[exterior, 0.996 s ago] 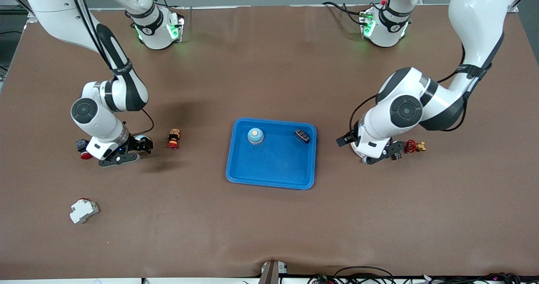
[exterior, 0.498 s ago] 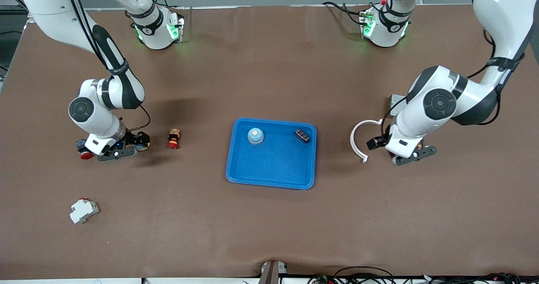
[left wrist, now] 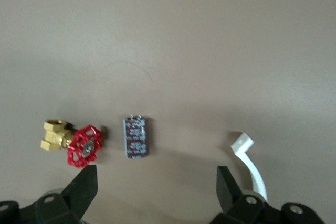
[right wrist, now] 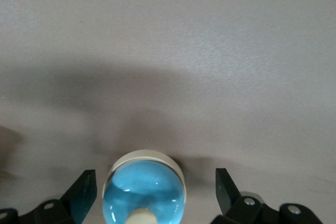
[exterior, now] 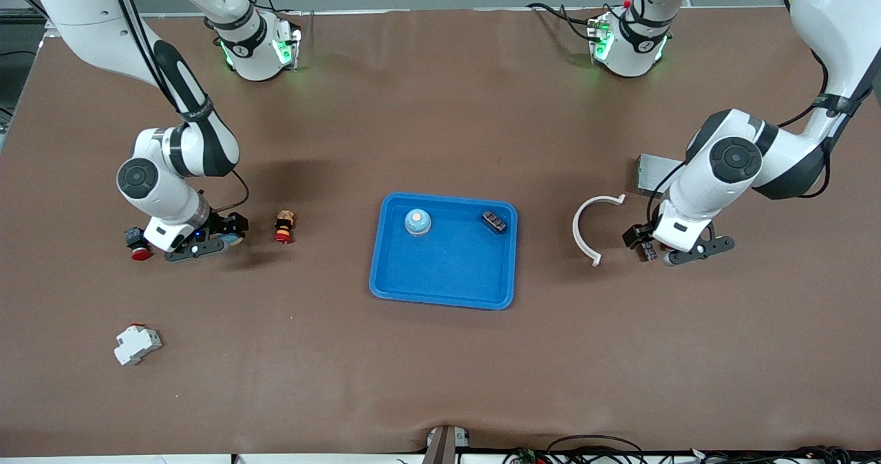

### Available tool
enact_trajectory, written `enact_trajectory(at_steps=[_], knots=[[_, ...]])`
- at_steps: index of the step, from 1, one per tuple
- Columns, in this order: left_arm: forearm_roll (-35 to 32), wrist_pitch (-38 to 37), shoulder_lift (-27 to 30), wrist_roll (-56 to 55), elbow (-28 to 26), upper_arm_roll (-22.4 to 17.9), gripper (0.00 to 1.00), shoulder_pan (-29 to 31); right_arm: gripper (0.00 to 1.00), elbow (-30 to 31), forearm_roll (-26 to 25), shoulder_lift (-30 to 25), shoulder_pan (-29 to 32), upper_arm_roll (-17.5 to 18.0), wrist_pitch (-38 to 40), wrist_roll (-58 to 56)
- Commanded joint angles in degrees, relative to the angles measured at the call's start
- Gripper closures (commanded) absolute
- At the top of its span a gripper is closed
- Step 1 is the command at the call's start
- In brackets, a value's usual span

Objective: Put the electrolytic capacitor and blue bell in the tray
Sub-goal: 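Grasp the second capacitor and blue button with the left and right grippers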

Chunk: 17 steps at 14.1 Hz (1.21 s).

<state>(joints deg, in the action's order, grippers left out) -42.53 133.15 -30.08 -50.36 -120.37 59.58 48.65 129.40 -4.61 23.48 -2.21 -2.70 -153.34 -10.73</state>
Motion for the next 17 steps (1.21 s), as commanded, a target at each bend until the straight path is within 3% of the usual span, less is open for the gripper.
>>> enact_trajectory(at_steps=[1, 6, 7, 8, 9, 10, 14, 17], knots=[[-4.21, 3.17, -0.32, -0.35, -2.59, 0.72, 0.0, 2.42, 0.0, 2.35, -0.22, -2.12, 1.42, 1.47, -0.2, -0.79], [-6.51, 3.78, -7.78, -5.18, 0.22, -0.6, 0.0, 1.8, 0.0, 2.44, -0.22, -2.12, 1.42, 1.47, 0.06, -0.79], [-6.51, 3.87, -9.19, -5.37, 0.66, -0.69, 0.0, 1.71, 0.15, 2.44, -0.22, -2.21, 1.42, 1.47, 0.24, -0.87], [-6.51, 3.87, -9.99, -5.28, 1.1, -1.21, 0.0, 1.45, 0.54, 2.44, -0.22, -2.38, 1.33, 1.47, 0.33, -1.31], [-6.51, 3.87, -10.08, -5.28, 1.19, -2.0, 0.0, 0.75, 0.83, 2.44, -0.22, -2.47, 1.33, 1.55, 0.33, -1.49], [-6.51, 3.87, -10.0, -5.28, 1.1, -2.88, 0.0, 0.49, 1.0, 2.35, -0.22, -2.56, 1.33, 1.82, 0.33, -1.49], [-7.47, 3.96, -10.61, -4.75, 1.19, -4.29, 0.0, 0.13, 1.0, 1.12, 0.04, -4.75, 1.16, 3.92, 2.77, -0.7], [-8.53, 4.66, -12.01, -4.75, 1.28, -4.91, 0.0, -0.22, 1.0, -7.02, 5.56, -7.12, 0.89, 7.34, 18.37, 1.14]])
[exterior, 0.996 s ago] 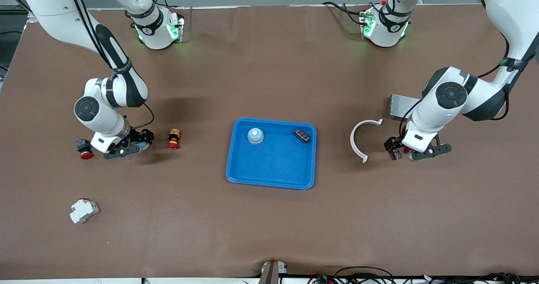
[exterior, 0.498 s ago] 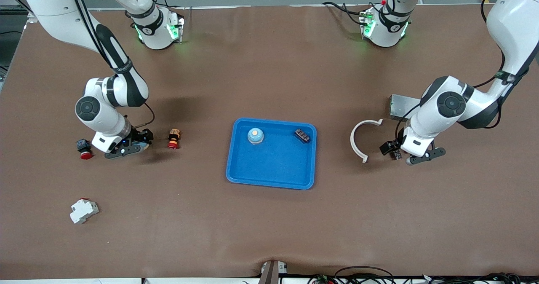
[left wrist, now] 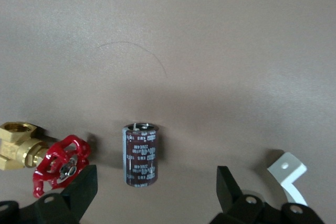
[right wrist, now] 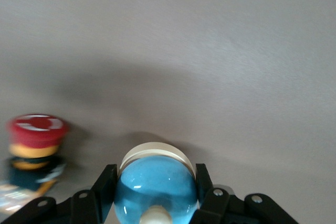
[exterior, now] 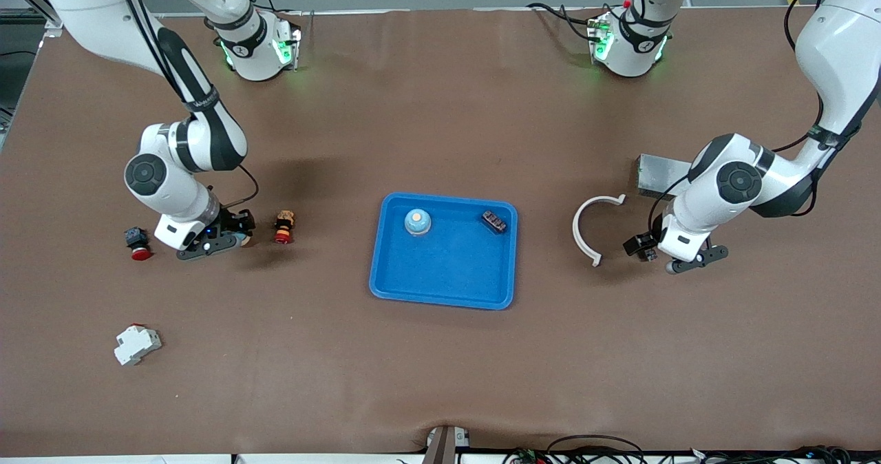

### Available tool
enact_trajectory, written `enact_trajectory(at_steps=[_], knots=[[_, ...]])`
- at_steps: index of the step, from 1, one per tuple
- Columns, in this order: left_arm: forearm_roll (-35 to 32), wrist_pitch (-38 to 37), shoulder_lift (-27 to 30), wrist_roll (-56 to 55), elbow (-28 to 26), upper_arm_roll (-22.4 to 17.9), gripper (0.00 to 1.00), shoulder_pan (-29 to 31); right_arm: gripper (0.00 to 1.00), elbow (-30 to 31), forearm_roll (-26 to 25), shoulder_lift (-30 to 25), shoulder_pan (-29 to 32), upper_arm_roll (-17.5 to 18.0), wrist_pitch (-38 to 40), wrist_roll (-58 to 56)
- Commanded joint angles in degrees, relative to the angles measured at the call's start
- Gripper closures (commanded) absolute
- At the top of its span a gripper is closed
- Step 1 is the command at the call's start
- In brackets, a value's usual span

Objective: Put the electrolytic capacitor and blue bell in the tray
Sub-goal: 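Grasp the second capacitor and blue button with the left and right grippers, then carry the capacitor and blue button over the tray with both grippers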

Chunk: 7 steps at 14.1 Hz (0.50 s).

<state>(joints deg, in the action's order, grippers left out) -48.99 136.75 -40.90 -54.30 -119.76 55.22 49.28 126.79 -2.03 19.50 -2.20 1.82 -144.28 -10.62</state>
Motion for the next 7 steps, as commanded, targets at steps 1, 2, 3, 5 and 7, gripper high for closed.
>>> enact_trajectory(at_steps=[1, 2, 3, 5, 7], knots=[[-2.59, 1.59, -1.55, -1.06, 0.76, -1.25, 0.0, -1.03, 1.0, -7.84, 4.22, -3.24, 0.53, 3.8, 14.68, 2.87], [-2.6, 1.94, -1.64, -1.33, 0.76, -2.04, 0.0, -1.81, 1.0, -11.53, 4.49, -3.24, -0.78, 4.33, 18.73, 6.37], [-2.6, 2.12, -1.64, -1.5, 0.76, -2.39, 0.0, -2.25, 1.0, -14.53, 4.49, -2.98, -3.05, 4.34, 21.21, 10.49], [-2.6, 2.2, -2.25, -1.51, 1.11, -3.01, 0.0, -2.61, 1.0, -18.93, 4.49, -2.54, -8.15, 4.34, 22.81, 20.24], [-2.6, 2.21, -3.04, -1.42, 1.72, -3.1, 0.0, -2.78, 1.0, -25.07, 4.41, 1.13, -12.63, 4.25, 23.08, 29.3]])
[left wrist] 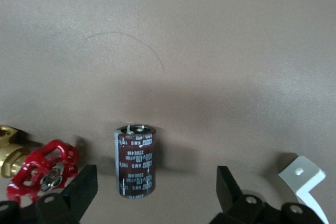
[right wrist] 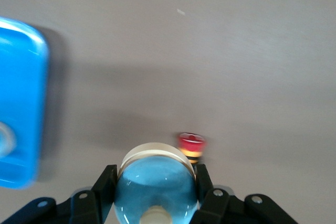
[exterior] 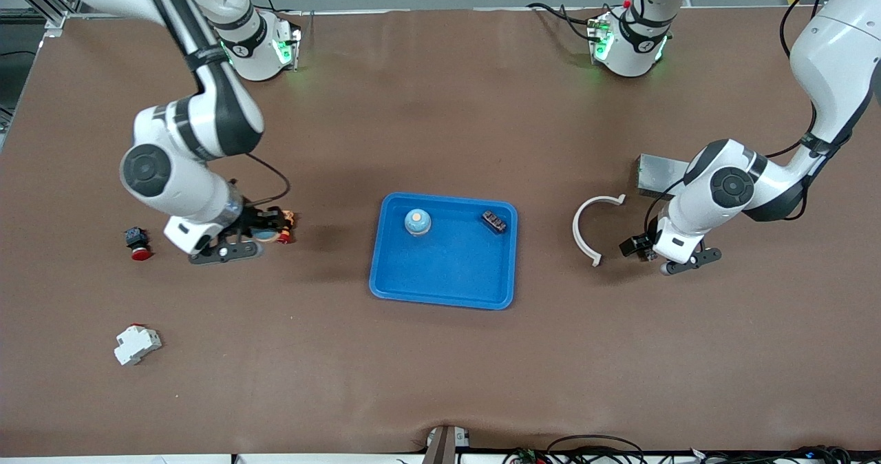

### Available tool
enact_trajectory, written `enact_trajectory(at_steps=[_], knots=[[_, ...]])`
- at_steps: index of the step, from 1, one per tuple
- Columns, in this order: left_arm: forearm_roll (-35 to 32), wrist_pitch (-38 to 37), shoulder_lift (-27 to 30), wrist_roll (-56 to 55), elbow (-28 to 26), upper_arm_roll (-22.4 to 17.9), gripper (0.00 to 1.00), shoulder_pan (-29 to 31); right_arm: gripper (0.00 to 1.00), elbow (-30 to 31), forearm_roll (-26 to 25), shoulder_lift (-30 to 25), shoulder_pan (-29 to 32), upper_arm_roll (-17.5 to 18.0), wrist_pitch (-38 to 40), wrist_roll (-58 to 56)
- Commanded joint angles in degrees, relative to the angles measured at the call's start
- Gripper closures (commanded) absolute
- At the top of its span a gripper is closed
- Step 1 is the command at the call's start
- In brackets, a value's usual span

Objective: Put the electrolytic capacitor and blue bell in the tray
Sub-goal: 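Carry the capacitor and blue button over the tray with both grippers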

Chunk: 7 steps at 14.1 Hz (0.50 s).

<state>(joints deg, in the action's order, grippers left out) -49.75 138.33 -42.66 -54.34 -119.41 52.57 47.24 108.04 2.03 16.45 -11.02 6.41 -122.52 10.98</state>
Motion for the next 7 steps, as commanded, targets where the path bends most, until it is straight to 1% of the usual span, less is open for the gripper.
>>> enact_trajectory(at_steps=[1, 2, 3, 4, 5, 6, 7], knots=[[-1.84, 0.63, -1.2, -1.39, 1.46, -0.45, 0.0, -0.75, 1.0, -10.01, 0.26, 6.55, -5.49, -0.35, 2.28, 11.48], [-1.84, 0.63, -1.37, -1.39, 1.46, -0.45, 0.0, -0.92, 1.0, -15.35, -0.35, 10.14, -7.77, -0.35, 4.72, 15.18], [-1.84, 0.63, -1.38, -1.04, 1.63, -0.45, 0.17, -0.83, 1.0, -20.8, -0.62, 13.83, -9.79, -0.61, 8.06, 18.69], [-1.84, 0.63, -1.38, -0.69, 1.63, -0.45, 0.49, -0.83, 1.0, -26.43, -0.88, 17.35, -11.21, -0.79, 10.87, 21.6], [-1.84, 0.63, -1.38, -0.6, 1.63, -0.54, 0.71, -0.83, 1.0, -30.75, -0.97, 20.34, -12.26, -0.79, 12.47, 23.89], [-1.93, 0.63, -1.38, -0.68, 1.63, -0.71, 0.84, -0.83, 1.0, -33.57, -1.06, 22.29, -13.15, -0.88, 12.92, 26.09], [-1.93, 0.63, -1.38, -0.77, 1.72, -0.71, 0.94, -0.83, 1.0, -35.78, -1.06, 24.31, -13.85, -0.88, 12.75, 27.94]])
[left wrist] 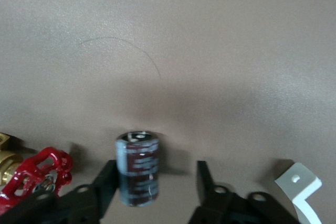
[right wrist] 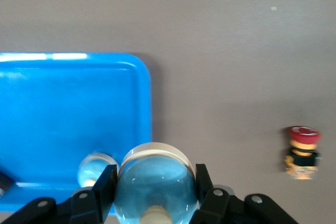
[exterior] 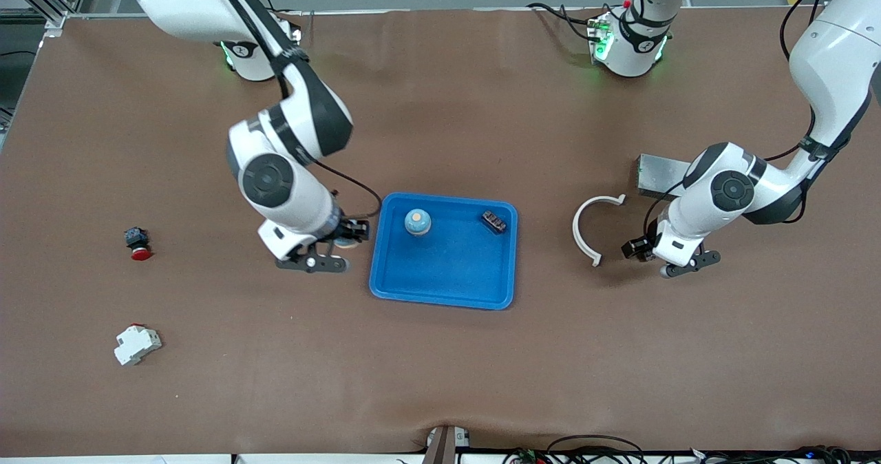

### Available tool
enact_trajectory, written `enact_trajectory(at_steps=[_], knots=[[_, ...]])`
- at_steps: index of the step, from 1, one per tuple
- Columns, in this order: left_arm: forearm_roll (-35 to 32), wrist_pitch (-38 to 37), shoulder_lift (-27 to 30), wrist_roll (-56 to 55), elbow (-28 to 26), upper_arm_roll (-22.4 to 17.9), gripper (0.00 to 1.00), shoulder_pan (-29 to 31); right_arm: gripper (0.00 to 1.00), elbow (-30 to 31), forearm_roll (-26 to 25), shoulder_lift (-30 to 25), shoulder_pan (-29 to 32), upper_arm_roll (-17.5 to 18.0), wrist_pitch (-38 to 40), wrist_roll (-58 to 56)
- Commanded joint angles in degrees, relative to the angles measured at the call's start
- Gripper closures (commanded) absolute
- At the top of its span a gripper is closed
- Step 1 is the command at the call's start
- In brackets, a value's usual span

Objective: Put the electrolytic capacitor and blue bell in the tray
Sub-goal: 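Carry the capacitor and blue button over the tray with both grippers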

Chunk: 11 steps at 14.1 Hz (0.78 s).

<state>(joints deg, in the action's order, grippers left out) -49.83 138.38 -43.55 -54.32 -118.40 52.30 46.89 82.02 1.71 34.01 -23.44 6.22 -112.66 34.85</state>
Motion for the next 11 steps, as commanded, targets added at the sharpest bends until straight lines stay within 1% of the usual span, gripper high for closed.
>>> enact_trajectory(at_steps=[1, 3, 5, 6, 8, 11], knots=[[-1.77, 0.58, -0.49, -1.48, 0.71, -0.53, 1.0, -0.48, 1.0, -12.9, -0.92, 9.21, -2.74, -0.86, 3.06, 5.3], [-1.77, 0.84, -0.4, -2.45, 0.71, -0.53, 1.0, -0.48, 1.0, -18.1, -2.49, 14.13, -5.99, -2.52, 2.89, 8.81], [-1.77, 0.75, 0.12, -4.56, 0.8, -0.44, 1.0, -0.48, 1.0, -22.41, -2.59, 19.06, -9.16, -4.89, 2.1, 11.72], [-1.68, 0.75, 0.3, -4.65, 0.71, -0.18, 1.0, -0.4, 1.0, -23.3, -2.5, 20.65, -10.04, -5.86, 0.96, 12.16], [-0.8, 0.14, 1.88, -4.66, 0.71, 0.26, 1.0, -0.4, 1.0, -23.31, -2.5, 22.58, -10.4, -5.96, -1.5, 12.95], [1.65, -3.62, 2.5, -4.74, 1.41, 3.24, 1.0, 0.22, 1.0, -23.31, -2.5, 24.87, -11.28, -5.96, -3.62, 13.49]])
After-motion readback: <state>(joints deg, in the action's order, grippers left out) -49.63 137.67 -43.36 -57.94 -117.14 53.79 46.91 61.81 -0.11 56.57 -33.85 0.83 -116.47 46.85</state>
